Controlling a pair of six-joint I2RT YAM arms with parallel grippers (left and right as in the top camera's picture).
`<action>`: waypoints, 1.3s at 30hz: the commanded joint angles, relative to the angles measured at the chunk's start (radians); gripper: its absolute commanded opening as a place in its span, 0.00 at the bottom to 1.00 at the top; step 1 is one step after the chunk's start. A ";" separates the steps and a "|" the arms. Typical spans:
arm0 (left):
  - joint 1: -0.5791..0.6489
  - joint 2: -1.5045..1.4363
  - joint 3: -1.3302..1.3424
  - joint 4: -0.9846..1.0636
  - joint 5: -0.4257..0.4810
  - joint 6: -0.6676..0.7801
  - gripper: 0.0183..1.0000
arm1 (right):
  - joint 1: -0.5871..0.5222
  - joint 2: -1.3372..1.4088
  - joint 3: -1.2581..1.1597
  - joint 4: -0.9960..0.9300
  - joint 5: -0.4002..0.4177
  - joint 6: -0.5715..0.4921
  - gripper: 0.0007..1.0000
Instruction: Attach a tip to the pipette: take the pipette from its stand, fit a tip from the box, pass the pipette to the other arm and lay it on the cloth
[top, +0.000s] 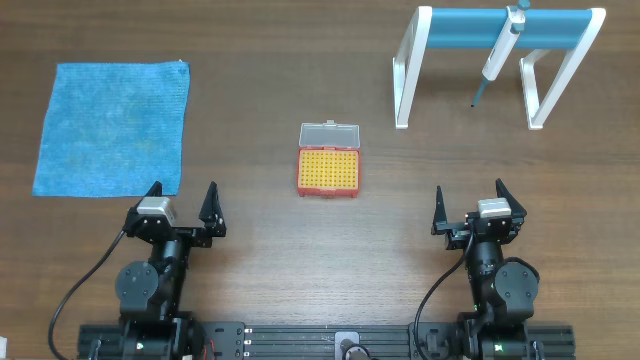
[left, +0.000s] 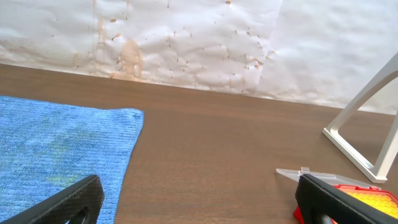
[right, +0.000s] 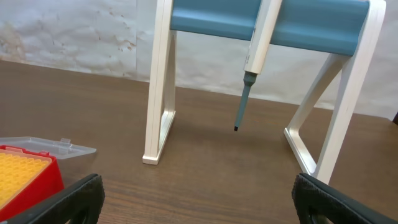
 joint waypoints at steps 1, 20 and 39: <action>-0.004 -0.005 -0.007 0.002 -0.014 0.016 1.00 | 0.004 -0.005 -0.011 0.005 -0.006 0.011 0.98; -0.004 -0.005 -0.007 0.002 -0.015 0.016 1.00 | 0.004 -0.005 -0.011 0.005 -0.006 0.011 0.98; -0.004 -0.005 -0.007 0.002 -0.015 0.016 1.00 | -0.075 0.178 0.020 0.264 0.043 0.087 0.98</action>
